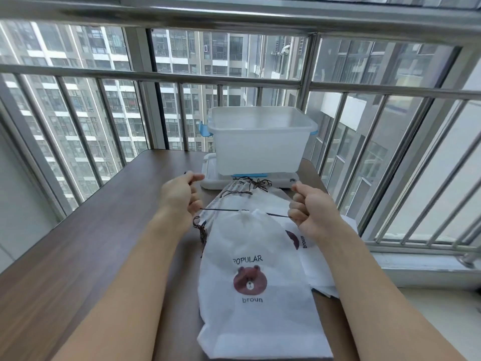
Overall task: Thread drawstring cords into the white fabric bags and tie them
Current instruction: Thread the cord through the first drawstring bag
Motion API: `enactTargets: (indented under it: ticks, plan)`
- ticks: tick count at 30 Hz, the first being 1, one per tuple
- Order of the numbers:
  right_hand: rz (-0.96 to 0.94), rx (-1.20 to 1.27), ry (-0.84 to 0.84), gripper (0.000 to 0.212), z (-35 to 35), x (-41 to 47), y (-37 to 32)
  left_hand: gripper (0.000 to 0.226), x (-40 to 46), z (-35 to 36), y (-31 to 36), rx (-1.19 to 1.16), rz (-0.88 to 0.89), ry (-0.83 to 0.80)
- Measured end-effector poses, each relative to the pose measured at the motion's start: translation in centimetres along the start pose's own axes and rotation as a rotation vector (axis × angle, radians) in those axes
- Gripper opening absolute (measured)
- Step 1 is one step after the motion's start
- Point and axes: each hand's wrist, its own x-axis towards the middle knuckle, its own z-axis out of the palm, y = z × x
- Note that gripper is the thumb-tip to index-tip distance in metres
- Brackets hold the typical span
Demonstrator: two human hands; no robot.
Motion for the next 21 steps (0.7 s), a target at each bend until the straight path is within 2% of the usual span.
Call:
enactTargets:
  ticks: [3, 4, 6, 7, 8, 10, 13, 15, 19, 21]
  plan:
    - [-0.226, -0.584, -0.019, 0.013, 0.7, -0.6, 0.4, 0.011, -0.8, 0.5, -0.5, 0.544, 0.298, 0.019]
    - [-0.299, -0.753, -0.051, 0.018, 0.8, -0.9, 0.6, 0.009, -1.2, 0.6, -0.7, 0.689, 0.401, -0.011]
    - [-0.421, -1.025, -0.143, 0.033, 0.7, -1.2, 0.8, 0.031, -2.1, 0.6, -1.0, 0.895, 0.530, -0.142]
    - [-0.464, -1.160, -0.177, 0.030, 0.7, -1.5, 0.8, 0.035, -2.3, 0.6, -1.1, 1.017, 0.578, -0.199]
    - [-0.499, -1.279, -0.205, 0.024, 0.8, -1.7, 0.9, 0.034, -2.6, 0.6, -1.1, 1.146, 0.631, -0.233]
    - [-0.534, -1.454, -0.238, 0.031, 0.8, -2.1, 1.1, 0.022, -2.5, 0.2, -1.0, 1.311, 0.716, -0.269]
    - [-0.514, -1.518, -0.256, 0.053, 0.9, -2.5, 0.9, 0.011, -2.2, -0.1, -0.7, 1.375, 0.762, -0.318]
    - [-0.489, -1.473, -0.285, 0.068, 1.0, -2.5, 0.8, 0.024, -2.0, -0.1, -0.8, 1.404, 0.761, -0.365]
    - [-0.493, -1.430, -0.322, 0.054, 1.1, -2.3, 0.7, 0.036, -1.9, 0.1, -1.1, 1.342, 0.686, -0.553]
    - [-0.475, -1.403, -0.328, 0.047, 1.0, -2.2, 0.6, 0.039, -2.1, 0.6, -1.2, 1.225, 0.658, -0.571]
